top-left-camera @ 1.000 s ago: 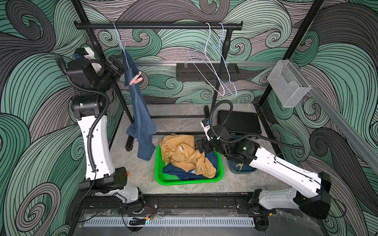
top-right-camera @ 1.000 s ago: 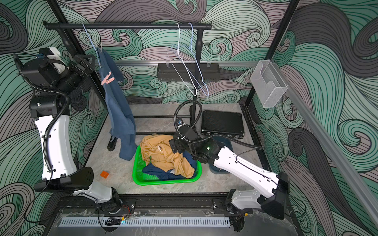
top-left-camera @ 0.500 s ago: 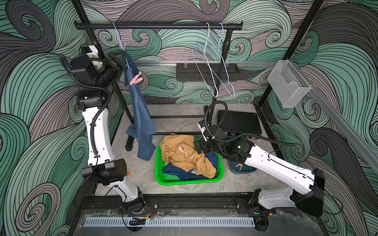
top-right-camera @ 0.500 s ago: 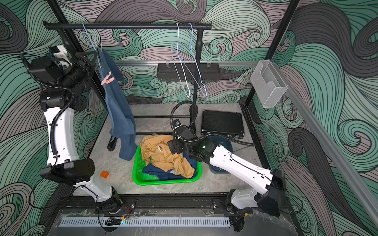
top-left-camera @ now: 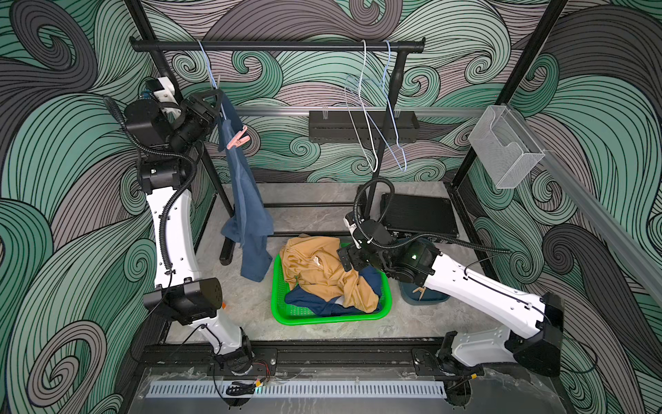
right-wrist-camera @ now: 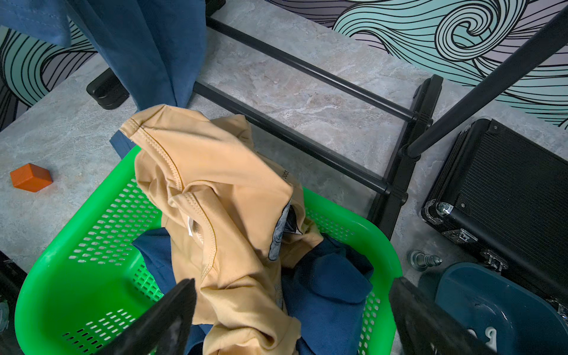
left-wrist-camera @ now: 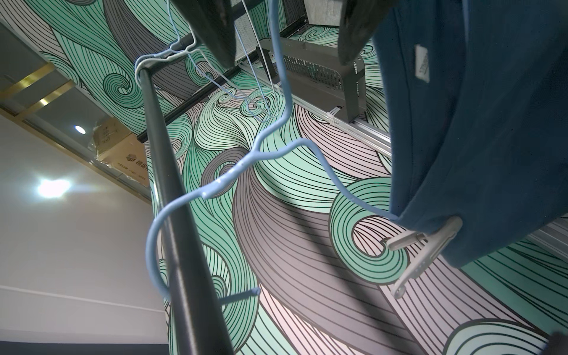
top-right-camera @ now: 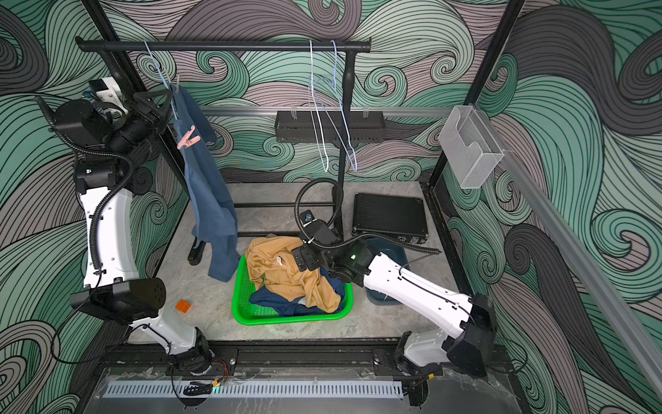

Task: Remove the clothespins securing t-shirts to the hanger
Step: Pick up the hanger from the clothes rail.

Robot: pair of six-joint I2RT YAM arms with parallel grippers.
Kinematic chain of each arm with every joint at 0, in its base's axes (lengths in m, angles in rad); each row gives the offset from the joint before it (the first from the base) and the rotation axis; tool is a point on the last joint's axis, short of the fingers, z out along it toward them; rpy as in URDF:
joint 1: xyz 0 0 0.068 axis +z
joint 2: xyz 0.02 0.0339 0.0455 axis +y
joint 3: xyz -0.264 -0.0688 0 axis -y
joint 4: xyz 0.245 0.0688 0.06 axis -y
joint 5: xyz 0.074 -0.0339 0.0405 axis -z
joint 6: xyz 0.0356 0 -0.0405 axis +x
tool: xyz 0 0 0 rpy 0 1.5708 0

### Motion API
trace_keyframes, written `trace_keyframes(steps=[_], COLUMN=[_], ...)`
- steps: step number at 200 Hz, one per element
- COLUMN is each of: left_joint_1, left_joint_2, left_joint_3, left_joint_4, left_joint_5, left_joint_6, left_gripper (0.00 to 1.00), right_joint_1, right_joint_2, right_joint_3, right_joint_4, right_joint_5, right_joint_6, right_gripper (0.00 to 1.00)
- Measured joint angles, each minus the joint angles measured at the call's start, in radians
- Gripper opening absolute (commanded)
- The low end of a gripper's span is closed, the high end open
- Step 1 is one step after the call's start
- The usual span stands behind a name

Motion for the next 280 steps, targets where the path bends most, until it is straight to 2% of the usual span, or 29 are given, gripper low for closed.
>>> trace_keyframes(steps=[53, 111, 210, 280], left_joint_1=[-0.016, -0.032, -0.033, -0.034], left_joint_2=[0.011, 0.014, 0.04, 0.091], left_joint_3=[0.0, 0.001, 0.063, 0.19], left_joint_4=[0.011, 0.011, -0.012, -0.059], left_joint_5=[0.012, 0.014, 0.014, 0.014], left_joint_6=[-0.016, -0.019, -0.028, -0.031], left_gripper=[0.42, 0.24, 0.02, 0.0], right_joint_1=[0.0, 0.0, 0.0, 0.0], right_joint_2=[0.0, 0.0, 0.0, 0.0], right_joint_3=[0.001, 0.001, 0.001, 0.002], right_joint_4=[0.0, 0.0, 0.0, 0.0], right_joint_5=[-0.007, -0.015, -0.016, -0.017], right_joint_6=[0.0, 0.003, 0.004, 0.003], right_gripper=[0.99, 0.99, 0.99, 0.99])
